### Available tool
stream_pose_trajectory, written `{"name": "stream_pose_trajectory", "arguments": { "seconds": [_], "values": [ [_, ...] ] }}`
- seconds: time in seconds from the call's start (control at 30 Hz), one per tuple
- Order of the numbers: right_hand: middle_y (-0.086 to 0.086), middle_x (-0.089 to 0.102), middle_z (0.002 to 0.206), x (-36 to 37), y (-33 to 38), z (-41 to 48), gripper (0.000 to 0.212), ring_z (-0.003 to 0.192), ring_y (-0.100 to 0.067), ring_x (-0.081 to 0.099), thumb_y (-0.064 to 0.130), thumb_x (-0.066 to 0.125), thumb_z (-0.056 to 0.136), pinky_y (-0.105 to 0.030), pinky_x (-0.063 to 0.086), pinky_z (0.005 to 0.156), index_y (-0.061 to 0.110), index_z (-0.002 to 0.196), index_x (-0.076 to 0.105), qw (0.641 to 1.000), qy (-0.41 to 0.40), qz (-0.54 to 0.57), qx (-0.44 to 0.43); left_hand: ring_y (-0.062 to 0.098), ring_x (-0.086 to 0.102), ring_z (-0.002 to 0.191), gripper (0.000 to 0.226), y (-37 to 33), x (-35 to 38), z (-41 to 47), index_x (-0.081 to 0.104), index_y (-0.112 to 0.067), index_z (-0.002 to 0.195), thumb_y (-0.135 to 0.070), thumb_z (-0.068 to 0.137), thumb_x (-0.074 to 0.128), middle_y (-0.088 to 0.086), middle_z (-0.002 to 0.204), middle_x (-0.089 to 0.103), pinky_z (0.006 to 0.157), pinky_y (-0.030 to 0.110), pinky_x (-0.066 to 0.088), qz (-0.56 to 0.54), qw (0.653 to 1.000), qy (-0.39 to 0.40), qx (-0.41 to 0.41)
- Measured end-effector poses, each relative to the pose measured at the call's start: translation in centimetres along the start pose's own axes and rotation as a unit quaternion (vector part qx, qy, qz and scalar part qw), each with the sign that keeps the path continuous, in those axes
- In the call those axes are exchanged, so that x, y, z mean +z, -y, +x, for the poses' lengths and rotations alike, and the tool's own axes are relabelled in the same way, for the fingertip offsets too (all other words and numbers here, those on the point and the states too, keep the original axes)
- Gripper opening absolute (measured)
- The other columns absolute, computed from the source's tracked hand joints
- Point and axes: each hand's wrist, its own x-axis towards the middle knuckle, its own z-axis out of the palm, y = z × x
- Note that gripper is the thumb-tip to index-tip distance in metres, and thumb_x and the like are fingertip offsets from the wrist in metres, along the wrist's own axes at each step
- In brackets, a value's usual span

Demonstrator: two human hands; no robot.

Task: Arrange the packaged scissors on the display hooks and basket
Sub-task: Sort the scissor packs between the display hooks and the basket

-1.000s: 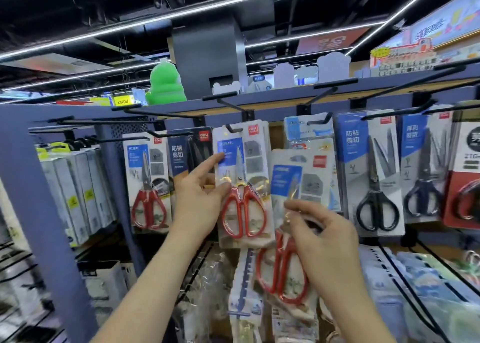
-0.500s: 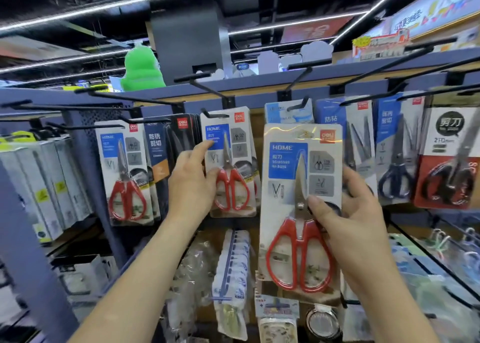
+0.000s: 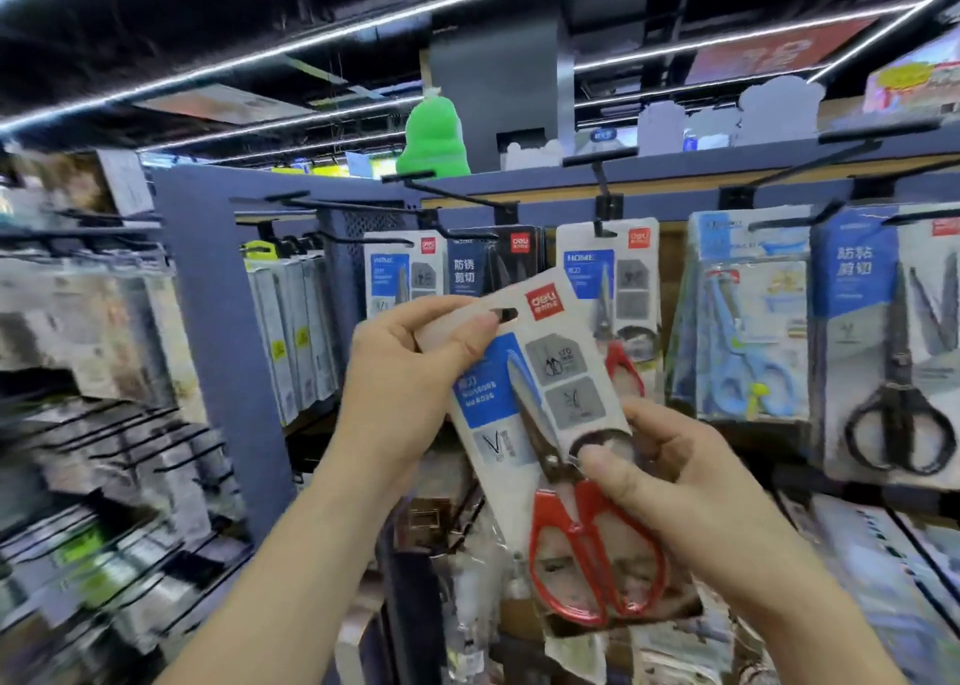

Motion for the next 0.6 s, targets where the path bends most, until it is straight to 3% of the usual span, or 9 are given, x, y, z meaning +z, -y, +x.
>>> {"name": "stream_pose_trajectory", "arguments": {
  "seconds": [0.03, 0.1, 0.2, 0.23, 0.3, 0.37, 0.47, 0.6],
  "values": [
    [0.01, 0.076, 0.099, 0.6, -0.5, 0.3, 0.031, 0.078, -0.01, 0.07, 0.023, 0.073, 0.082, -0.021, 0.053, 0.071, 0.034, 0.111, 0.07, 0.998, 0.048, -0.006, 0.035, 0.014, 0.072, 0.07, 0.015, -0.1, -1.1, 0.3, 0.072, -0.015, 0.084, -0.024, 0.071, 0.072, -0.001, 0.08, 0.076, 0.052, 0.025, 0.055, -0.002, 1.0, -0.02, 0.002],
    [0.012, 0.073, 0.113, 2.1, -1.5, 0.8, 0.043, 0.101, -0.007, 0.069, 0.028, 0.076, 0.085, -0.03, 0.055, 0.09, 0.036, 0.123, 0.059, 0.988, 0.1, -0.039, 0.108, 0.015, 0.073, 0.073, 0.019, -0.4, -3.1, 1.2, 0.071, -0.013, 0.088, -0.025, 0.073, 0.072, 0.0, 0.084, 0.077, 0.055, 0.027, 0.057, 0.005, 0.999, -0.054, 0.004],
    [0.021, 0.061, 0.131, 4.8, -2.7, 2.2, 0.073, 0.126, -0.003, 0.054, 0.063, 0.069, 0.078, -0.041, 0.045, 0.107, 0.039, 0.141, 0.043, 0.979, 0.08, -0.153, 0.111, 0.013, 0.073, 0.072, 0.004, -0.5, -5.8, 2.8, 0.07, -0.015, 0.088, -0.015, 0.085, 0.072, -0.002, 0.082, 0.076, 0.056, 0.025, 0.055, 0.027, 0.994, -0.109, 0.001],
    [0.023, 0.061, 0.129, 5.6, -2.8, 2.8, 0.07, 0.124, -0.001, 0.054, 0.063, 0.066, 0.08, -0.041, 0.045, 0.106, 0.038, 0.141, 0.042, 0.977, 0.08, -0.167, 0.103, 0.013, 0.072, 0.072, 0.003, -0.5, -6.5, 3.3, 0.07, -0.016, 0.086, -0.013, 0.086, 0.072, -0.001, 0.081, 0.076, 0.057, 0.025, 0.055, 0.035, 0.991, -0.127, 0.005],
    [0.024, 0.066, 0.118, 7.2, -2.5, 3.7, 0.04, 0.113, 0.004, 0.059, 0.049, 0.06, 0.093, -0.039, 0.049, 0.1, 0.039, 0.131, 0.05, 0.979, 0.088, -0.167, 0.082, 0.015, 0.072, 0.073, 0.007, -0.6, -7.9, 4.4, 0.069, -0.017, 0.084, -0.011, 0.086, 0.072, 0.002, 0.084, 0.074, 0.06, 0.028, 0.056, 0.035, 0.988, -0.151, 0.019],
    [0.02, 0.069, 0.111, 8.6, -2.0, 4.4, 0.021, 0.102, 0.0, 0.065, 0.037, 0.055, 0.098, -0.039, 0.057, 0.087, 0.038, 0.12, 0.055, 0.985, 0.093, -0.122, 0.074, 0.015, 0.072, 0.075, 0.007, -1.2, -9.0, 5.4, 0.068, -0.016, 0.087, -0.011, 0.087, 0.072, 0.006, 0.09, 0.073, 0.061, 0.028, 0.057, 0.039, 0.986, -0.156, 0.039],
    [0.017, 0.07, 0.103, 10.4, -1.3, 5.2, 0.018, 0.092, -0.01, 0.07, 0.026, 0.055, 0.099, -0.034, 0.061, 0.064, 0.033, 0.116, 0.057, 0.994, 0.056, -0.032, 0.089, 0.014, 0.072, 0.076, 0.006, -1.9, -9.9, 7.0, 0.067, -0.018, 0.089, -0.013, 0.089, 0.071, 0.006, 0.094, 0.072, 0.064, 0.029, 0.059, 0.073, 0.983, -0.15, 0.07],
    [0.01, 0.072, 0.092, 12.1, -1.2, 6.2, 0.011, 0.081, -0.015, 0.073, 0.018, 0.056, 0.099, -0.032, 0.061, 0.06, 0.025, 0.106, 0.06, 0.997, 0.013, 0.002, 0.077, 0.016, 0.071, 0.08, 0.015, -1.7, -10.3, 9.1, 0.066, -0.027, 0.084, -0.014, 0.092, 0.067, -0.001, 0.09, 0.071, 0.072, 0.037, 0.061, 0.111, 0.978, -0.167, 0.056]
  ]
}}
